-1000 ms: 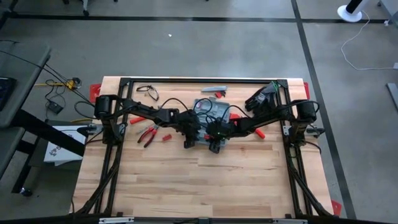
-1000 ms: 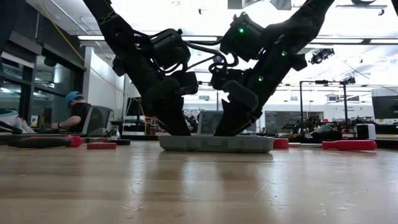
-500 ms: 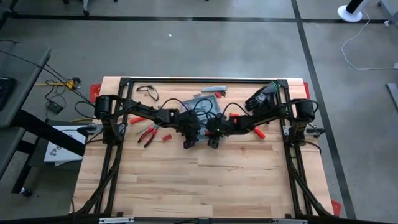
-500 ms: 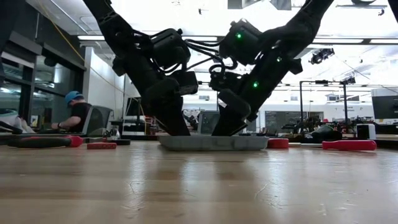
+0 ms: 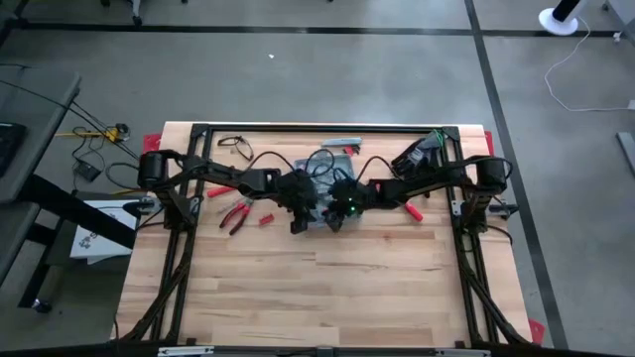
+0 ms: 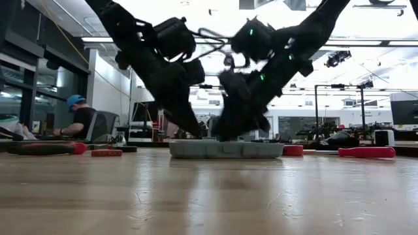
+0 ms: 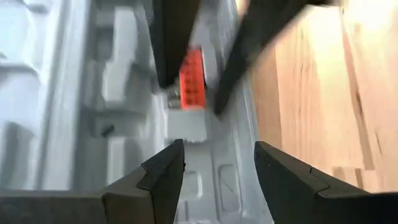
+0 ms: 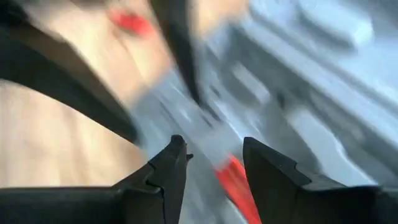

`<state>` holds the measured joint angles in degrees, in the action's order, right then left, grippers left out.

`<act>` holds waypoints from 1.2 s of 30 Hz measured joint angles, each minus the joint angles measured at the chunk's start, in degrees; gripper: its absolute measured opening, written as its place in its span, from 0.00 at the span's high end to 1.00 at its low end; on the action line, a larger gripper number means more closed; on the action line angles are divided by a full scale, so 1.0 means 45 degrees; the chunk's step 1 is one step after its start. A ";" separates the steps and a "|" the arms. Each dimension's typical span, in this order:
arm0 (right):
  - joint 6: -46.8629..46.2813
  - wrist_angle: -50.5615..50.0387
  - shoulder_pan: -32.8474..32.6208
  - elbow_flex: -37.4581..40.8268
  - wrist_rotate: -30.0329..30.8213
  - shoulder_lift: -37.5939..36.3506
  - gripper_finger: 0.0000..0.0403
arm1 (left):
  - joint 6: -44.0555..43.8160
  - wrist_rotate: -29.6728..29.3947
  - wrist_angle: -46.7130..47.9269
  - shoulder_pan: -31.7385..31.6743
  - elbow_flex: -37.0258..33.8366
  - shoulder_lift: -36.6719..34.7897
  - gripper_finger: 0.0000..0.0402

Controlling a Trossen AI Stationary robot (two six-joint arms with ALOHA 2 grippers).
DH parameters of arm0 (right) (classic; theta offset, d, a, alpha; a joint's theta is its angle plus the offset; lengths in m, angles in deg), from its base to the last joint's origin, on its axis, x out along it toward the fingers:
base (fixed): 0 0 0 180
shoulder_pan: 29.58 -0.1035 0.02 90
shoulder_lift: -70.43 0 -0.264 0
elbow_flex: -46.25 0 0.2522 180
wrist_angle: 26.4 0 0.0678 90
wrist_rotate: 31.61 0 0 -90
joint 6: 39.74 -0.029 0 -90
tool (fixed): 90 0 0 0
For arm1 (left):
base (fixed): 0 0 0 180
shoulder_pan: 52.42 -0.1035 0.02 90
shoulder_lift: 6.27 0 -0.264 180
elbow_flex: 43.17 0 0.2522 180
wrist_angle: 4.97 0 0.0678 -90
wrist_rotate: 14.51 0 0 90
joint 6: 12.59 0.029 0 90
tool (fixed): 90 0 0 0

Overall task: Prefit tool cases
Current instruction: Remove the orange terminal block from the gray prefit tool case

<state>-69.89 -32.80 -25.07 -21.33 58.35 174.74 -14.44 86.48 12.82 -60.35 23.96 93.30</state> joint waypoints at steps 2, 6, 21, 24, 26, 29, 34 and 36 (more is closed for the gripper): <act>-0.0083 0.0126 -0.0002 -0.0005 -0.0010 -0.0414 0.63 | 0.0115 -0.0125 -0.0022 -0.0032 0.0022 -0.0229 0.54; -0.0253 -0.1475 -0.0008 -0.0010 0.0640 -0.1202 0.63 | 0.0701 -0.0263 -0.0038 -0.0043 0.0472 -0.0325 0.54; -0.2649 -0.0954 -0.0434 0.2872 0.0972 -0.1986 0.63 | 0.5388 -0.0559 0.2731 -0.0174 0.3556 0.2106 0.54; -0.3189 -0.0254 -0.0524 0.3257 0.1161 -0.2010 0.63 | 0.6043 -0.0540 0.3143 -0.0158 0.3905 0.2497 0.54; -0.3307 -0.0157 -0.0565 0.3312 0.1255 -0.2011 0.63 | 0.6217 -0.0535 0.3346 -0.0160 0.4055 0.2702 0.54; -0.3307 -0.0085 -0.0603 0.3313 0.1332 -0.2006 0.63 | 0.6238 -0.0449 0.3430 -0.0179 0.4279 0.2979 0.54; -0.3307 0.0131 -0.0603 0.3327 0.1326 -0.1978 0.63 | 0.5893 -0.0171 0.3656 -0.0143 0.4822 0.3538 0.54; -0.3307 0.0134 -0.0603 0.3327 0.1326 -0.1977 0.63 | 0.5710 -0.0218 0.3775 -0.0140 0.5071 0.3770 0.54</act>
<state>-84.77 -32.20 -27.78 -6.36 64.32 165.84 11.25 85.50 29.81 -60.98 46.78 110.27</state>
